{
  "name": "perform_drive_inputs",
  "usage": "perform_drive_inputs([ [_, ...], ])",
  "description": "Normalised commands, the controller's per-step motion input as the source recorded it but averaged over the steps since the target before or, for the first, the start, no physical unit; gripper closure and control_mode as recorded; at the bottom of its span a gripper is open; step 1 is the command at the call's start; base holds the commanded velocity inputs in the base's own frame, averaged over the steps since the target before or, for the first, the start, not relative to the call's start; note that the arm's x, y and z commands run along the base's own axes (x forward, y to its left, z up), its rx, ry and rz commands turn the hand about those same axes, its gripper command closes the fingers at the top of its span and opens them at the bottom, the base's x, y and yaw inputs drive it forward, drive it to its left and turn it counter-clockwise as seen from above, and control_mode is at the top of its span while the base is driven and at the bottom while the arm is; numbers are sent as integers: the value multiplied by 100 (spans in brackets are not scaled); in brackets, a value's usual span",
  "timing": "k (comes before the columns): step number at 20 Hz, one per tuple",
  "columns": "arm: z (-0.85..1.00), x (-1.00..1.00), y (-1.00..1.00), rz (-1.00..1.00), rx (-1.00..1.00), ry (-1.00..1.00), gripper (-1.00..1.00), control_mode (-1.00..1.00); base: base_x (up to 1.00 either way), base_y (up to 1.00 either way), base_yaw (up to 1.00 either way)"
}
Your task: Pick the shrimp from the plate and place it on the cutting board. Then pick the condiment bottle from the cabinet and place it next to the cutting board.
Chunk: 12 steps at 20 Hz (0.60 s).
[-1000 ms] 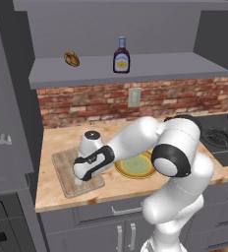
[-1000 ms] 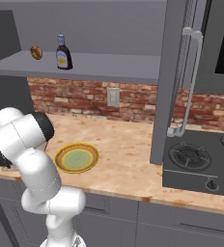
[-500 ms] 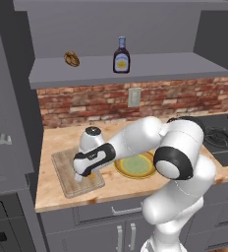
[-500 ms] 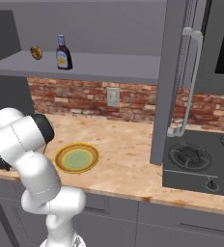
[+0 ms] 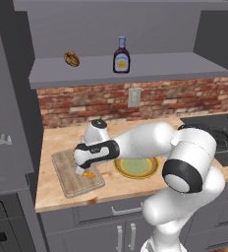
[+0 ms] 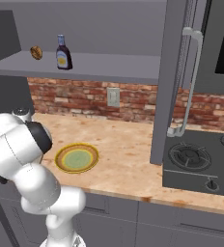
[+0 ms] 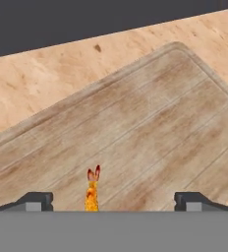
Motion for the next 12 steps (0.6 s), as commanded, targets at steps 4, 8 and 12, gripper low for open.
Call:
perform_drive_inputs([
  [4, 28, -7, -4, 0, 5, -3, -100, -100, 0, 0, 0],
  [8, 25, -4, 0, 0, 5, -2, -100, -100, 0, 0, 0],
  [12, 26, -1, 0, 1, 4, -2, -100, -100, 0, 0, 0],
])
